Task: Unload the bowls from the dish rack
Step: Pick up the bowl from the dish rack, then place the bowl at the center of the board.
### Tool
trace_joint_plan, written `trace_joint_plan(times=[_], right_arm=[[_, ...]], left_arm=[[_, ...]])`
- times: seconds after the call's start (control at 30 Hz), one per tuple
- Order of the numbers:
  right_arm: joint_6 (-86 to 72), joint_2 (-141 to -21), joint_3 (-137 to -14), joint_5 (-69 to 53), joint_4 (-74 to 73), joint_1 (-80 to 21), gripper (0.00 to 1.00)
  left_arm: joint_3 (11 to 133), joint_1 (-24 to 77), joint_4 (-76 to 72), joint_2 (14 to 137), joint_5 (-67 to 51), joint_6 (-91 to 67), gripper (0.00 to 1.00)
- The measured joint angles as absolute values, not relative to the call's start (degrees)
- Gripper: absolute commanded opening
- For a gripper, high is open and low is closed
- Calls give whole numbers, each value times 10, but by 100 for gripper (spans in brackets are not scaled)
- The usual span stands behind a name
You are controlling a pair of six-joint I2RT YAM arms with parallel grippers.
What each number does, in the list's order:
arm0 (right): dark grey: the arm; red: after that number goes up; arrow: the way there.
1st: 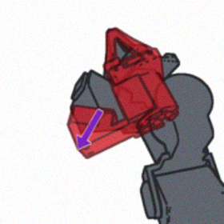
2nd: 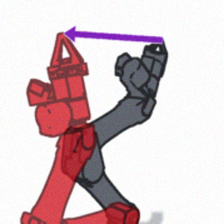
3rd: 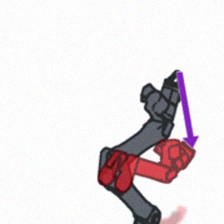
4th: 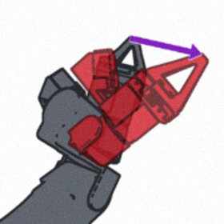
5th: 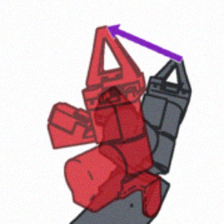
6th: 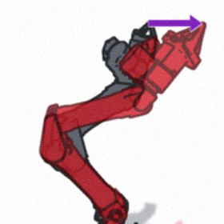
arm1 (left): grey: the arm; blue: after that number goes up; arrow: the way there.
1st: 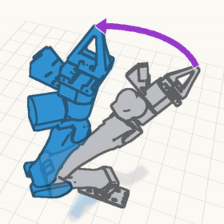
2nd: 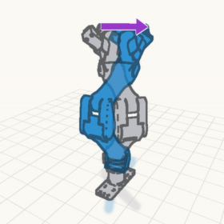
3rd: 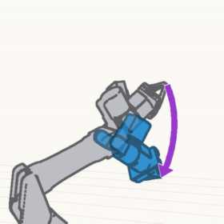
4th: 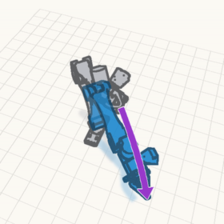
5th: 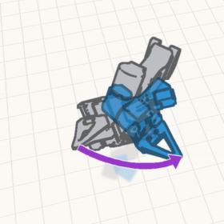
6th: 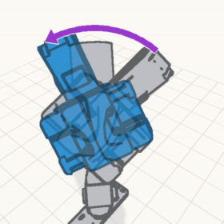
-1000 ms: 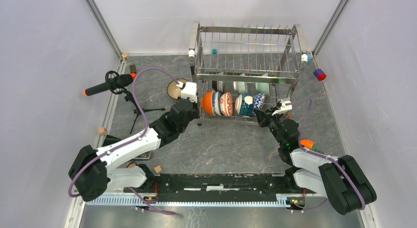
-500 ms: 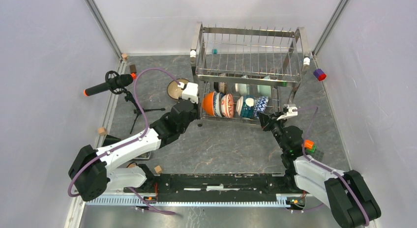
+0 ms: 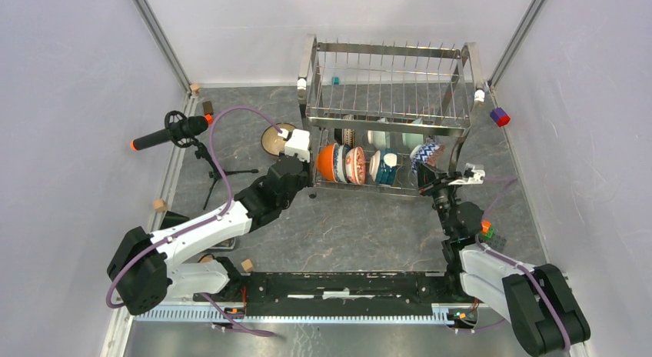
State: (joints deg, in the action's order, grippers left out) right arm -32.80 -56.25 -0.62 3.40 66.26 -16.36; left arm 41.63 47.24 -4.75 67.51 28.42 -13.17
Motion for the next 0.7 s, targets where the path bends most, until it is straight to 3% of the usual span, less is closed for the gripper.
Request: trace_joint_plan(times=[0.5, 0.7], right_arm=[[-369, -569, -6, 10, 753, -149, 0], [-397, -556, -6, -42, 759, -149, 0]], left_arm=[[417, 474, -48, 676, 286, -132, 6], [417, 477, -48, 676, 293, -132, 13]])
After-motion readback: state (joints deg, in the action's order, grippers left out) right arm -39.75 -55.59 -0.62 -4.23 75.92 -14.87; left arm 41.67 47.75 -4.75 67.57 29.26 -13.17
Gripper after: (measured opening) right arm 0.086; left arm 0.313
